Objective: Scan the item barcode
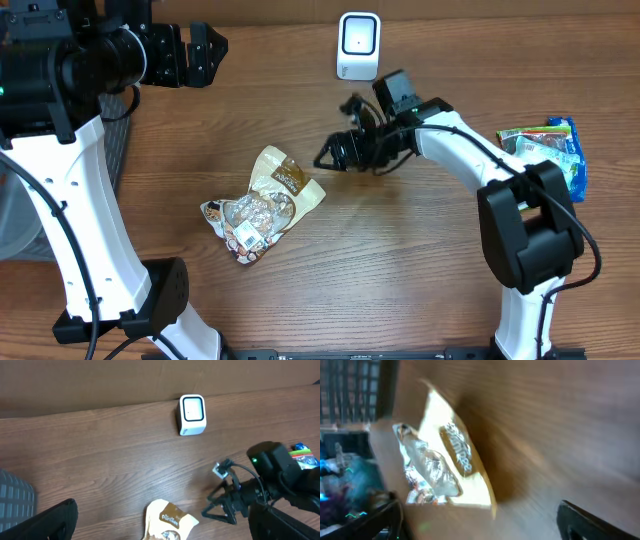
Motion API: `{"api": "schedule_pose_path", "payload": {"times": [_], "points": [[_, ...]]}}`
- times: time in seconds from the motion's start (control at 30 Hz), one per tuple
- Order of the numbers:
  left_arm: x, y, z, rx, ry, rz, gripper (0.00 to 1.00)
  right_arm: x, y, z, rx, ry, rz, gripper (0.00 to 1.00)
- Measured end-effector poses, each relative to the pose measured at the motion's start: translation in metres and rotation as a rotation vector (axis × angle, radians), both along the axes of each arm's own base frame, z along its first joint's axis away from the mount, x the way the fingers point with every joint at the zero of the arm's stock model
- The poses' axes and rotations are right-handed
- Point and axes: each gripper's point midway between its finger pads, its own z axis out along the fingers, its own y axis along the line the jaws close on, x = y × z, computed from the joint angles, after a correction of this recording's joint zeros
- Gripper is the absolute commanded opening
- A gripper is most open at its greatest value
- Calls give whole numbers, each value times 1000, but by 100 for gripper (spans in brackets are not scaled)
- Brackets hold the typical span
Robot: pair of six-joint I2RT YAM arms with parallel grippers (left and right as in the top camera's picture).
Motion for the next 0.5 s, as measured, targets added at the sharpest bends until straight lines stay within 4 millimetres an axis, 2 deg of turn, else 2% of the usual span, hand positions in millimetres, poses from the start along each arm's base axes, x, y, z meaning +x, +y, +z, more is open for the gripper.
{"api": "schedule_pose_path", "payload": {"times": [0.07, 0.17, 0.33, 0.4, 0.5], "points": [[0, 0, 0, 0, 0, 0, 100, 15, 13, 8, 25, -157, 45, 100], [0, 0, 0, 0, 1, 0, 100, 15, 28, 11, 34, -235, 85, 100], [0, 0, 0, 0, 0, 0, 100, -20, 64, -1, -28, -221, 148, 100], [0, 0, 0, 0, 0, 0, 100, -34, 79, -12, -70, -191, 142, 89], [0, 0, 0, 0, 0, 0, 100, -42, 87, -19, -114, -155, 101, 63]]}}
